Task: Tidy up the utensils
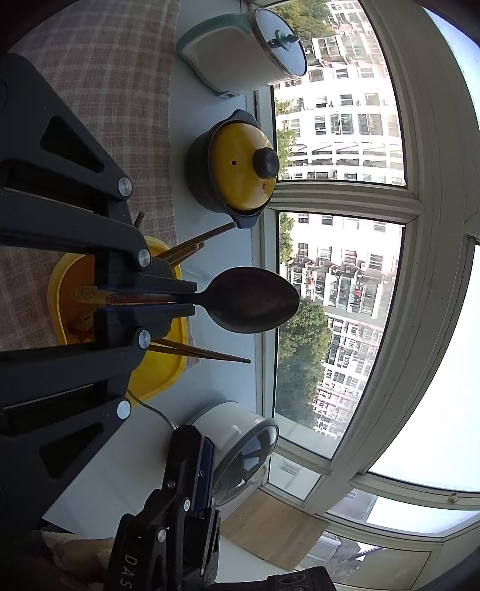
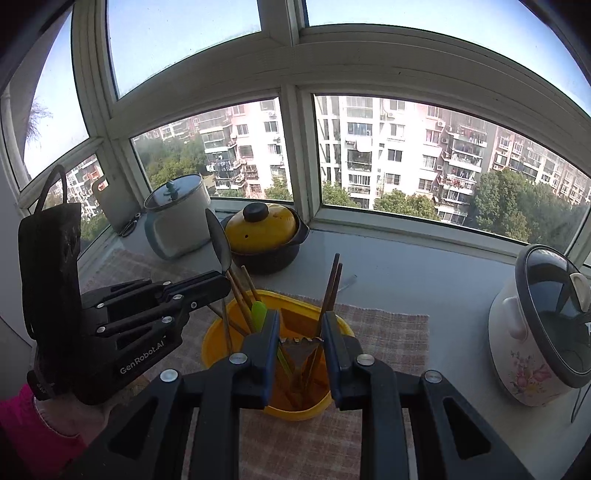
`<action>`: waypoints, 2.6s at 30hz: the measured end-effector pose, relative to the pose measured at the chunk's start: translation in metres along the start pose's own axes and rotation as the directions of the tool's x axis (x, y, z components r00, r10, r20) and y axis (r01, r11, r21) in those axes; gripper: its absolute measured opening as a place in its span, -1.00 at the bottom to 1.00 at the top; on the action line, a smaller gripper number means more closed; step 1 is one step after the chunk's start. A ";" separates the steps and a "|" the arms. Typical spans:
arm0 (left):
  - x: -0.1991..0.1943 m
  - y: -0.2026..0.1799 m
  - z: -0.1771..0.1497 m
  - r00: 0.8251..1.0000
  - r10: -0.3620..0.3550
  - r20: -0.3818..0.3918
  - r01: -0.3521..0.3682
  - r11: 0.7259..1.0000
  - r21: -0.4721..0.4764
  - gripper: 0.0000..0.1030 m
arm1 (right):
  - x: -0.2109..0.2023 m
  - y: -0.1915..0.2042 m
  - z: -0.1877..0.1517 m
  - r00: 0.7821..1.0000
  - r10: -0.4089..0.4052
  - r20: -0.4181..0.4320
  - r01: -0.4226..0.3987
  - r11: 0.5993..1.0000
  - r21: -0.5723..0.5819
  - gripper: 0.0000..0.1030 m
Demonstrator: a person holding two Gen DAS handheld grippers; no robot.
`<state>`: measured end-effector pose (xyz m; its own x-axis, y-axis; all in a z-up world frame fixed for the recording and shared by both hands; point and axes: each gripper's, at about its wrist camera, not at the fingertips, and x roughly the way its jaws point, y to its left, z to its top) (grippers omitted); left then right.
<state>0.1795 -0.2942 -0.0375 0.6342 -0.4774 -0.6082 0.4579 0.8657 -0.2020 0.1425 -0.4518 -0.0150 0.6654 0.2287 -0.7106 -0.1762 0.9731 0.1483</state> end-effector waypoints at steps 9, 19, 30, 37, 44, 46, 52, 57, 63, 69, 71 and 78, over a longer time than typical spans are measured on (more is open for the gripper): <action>0.005 0.002 -0.010 1.000 0.015 -0.023 -0.015 1.000 0.005 -0.96 | 0.016 -0.008 -0.011 0.999 0.003 -0.036 -0.002 1.000 0.027 -0.57; 0.004 0.007 -0.018 0.999 0.014 -0.052 -0.015 1.000 -0.007 -0.96 | 0.021 -0.012 -0.023 0.998 0.003 -0.058 0.000 0.999 0.043 -0.57; -0.005 0.006 -0.023 0.998 0.012 -0.069 -0.012 1.000 -0.007 -0.95 | 0.014 -0.006 -0.028 0.999 -0.024 -0.048 0.025 0.999 0.037 -0.32; -0.017 0.007 -0.025 0.998 0.010 -0.059 -0.011 1.000 -0.013 -0.94 | 0.007 -0.002 -0.034 0.999 -0.024 -0.040 0.026 0.999 0.044 -0.32; -0.031 0.007 -0.029 0.998 0.011 -0.054 -0.012 1.000 -0.016 -0.94 | -0.002 0.003 -0.042 0.999 -0.028 -0.036 0.030 0.998 0.049 -0.31; -0.036 0.007 -0.030 0.999 0.011 -0.050 -0.012 1.000 -0.014 -0.94 | -0.005 0.005 -0.045 0.999 -0.032 -0.033 0.033 0.998 0.051 -0.31; -0.054 0.006 -0.034 0.999 0.008 -0.040 -0.008 1.000 -0.010 -0.94 | -0.015 0.017 -0.051 0.999 -0.046 -0.019 0.046 0.998 0.044 -0.30; -0.070 0.005 -0.039 1.000 0.008 -0.030 -0.008 1.000 -0.006 -0.94 | -0.025 0.026 -0.058 0.998 -0.060 -0.004 0.060 0.997 0.041 -0.20; -0.091 0.001 -0.047 1.000 0.010 -0.019 -0.010 1.000 0.007 -0.94 | -0.035 0.038 -0.067 0.996 -0.084 0.012 0.083 0.996 0.034 -0.04; -0.113 -0.002 -0.058 1.000 0.026 0.000 -0.026 0.999 0.021 -0.32 | -0.050 0.052 -0.077 0.992 -0.116 0.045 0.115 0.993 0.028 0.30; -0.121 -0.003 -0.060 0.999 0.039 0.009 -0.040 0.999 0.027 -0.07 | -0.055 0.056 -0.080 0.990 -0.127 0.063 0.125 0.992 0.032 0.45; -0.138 -0.007 -0.068 0.996 0.092 0.022 -0.093 0.993 0.067 0.57 | -0.067 0.067 -0.085 0.979 -0.173 0.106 0.172 0.985 0.016 0.81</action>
<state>0.0462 -0.2243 -0.0037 0.6869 -0.3990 -0.6074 0.4375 0.8944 -0.0928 0.0242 -0.4046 -0.0157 0.7588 0.0583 -0.6487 -0.0472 0.9983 0.0345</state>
